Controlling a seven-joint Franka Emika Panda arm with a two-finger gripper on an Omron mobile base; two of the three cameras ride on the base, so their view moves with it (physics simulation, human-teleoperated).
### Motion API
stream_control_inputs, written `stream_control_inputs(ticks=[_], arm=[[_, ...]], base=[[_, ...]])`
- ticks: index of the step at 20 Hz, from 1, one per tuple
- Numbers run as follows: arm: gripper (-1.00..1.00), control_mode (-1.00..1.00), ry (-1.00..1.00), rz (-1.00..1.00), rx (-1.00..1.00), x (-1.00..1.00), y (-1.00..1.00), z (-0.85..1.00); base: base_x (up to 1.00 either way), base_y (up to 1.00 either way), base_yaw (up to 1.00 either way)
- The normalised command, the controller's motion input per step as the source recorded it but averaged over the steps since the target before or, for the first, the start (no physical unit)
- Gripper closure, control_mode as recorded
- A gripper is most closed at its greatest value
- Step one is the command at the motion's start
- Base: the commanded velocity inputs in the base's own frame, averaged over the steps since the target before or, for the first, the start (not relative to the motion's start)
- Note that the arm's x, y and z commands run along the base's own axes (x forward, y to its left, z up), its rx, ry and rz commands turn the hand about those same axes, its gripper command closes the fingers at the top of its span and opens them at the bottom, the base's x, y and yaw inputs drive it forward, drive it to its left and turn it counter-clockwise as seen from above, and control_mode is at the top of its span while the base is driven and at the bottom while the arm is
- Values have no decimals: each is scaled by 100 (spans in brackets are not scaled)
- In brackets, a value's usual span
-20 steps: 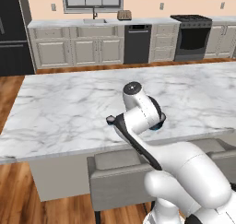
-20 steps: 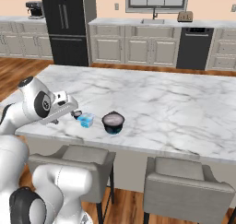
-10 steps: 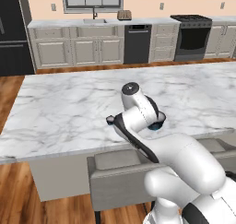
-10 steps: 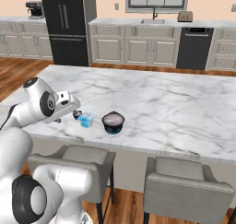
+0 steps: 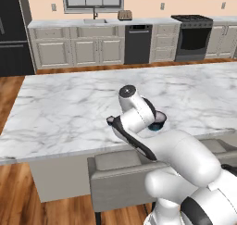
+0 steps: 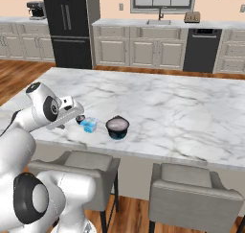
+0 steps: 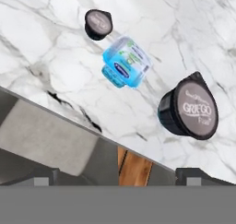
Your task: Stack the yogurt containers by placing the smaller containers on top of the larger containers.
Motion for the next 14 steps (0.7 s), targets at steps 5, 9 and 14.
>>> stream_control_inputs(ticks=[5,9,14], arm=[[-100,-100,0,0,-2,5,0,-11],[-100,-100,0,0,-1,15,0,-12],[-100,-100,0,0,-3,17,2,-14]], base=[[0,0,0],[0,0,0],[0,0,0]])
